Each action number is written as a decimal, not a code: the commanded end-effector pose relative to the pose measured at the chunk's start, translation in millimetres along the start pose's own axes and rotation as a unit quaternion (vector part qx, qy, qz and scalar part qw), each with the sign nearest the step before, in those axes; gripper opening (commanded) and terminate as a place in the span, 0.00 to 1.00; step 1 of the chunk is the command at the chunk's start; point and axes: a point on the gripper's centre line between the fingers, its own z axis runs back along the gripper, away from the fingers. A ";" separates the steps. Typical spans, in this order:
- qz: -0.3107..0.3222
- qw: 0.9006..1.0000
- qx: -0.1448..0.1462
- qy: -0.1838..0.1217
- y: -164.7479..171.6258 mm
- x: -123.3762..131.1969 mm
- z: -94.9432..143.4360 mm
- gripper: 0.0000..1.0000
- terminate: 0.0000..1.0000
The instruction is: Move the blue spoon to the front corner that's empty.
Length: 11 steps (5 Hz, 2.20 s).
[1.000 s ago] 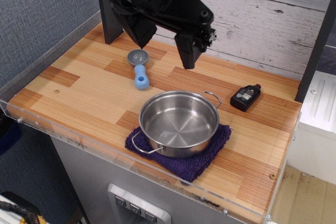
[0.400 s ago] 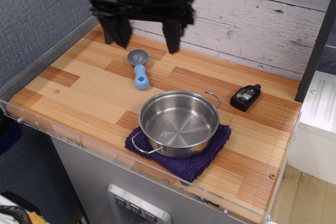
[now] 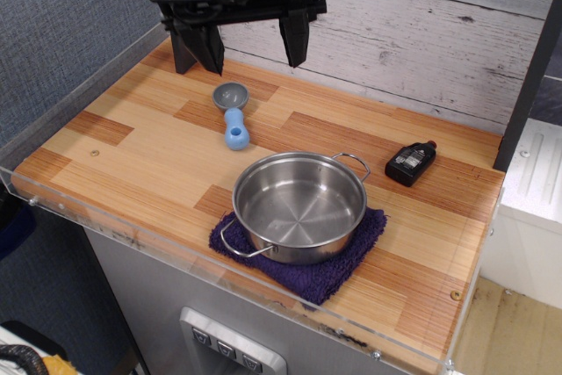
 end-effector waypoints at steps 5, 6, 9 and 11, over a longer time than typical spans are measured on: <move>0.072 0.995 0.071 -0.011 27.0 37.3 -92.5 1.00 0.00; 0.087 0.994 0.073 -0.002 39.0 36.6 -102.4 1.00 0.00; 0.087 0.993 0.079 0.027 44.4 28.3 -126.9 1.00 0.00; 0.094 0.991 0.092 0.035 46.8 21.9 -140.3 0.00 0.00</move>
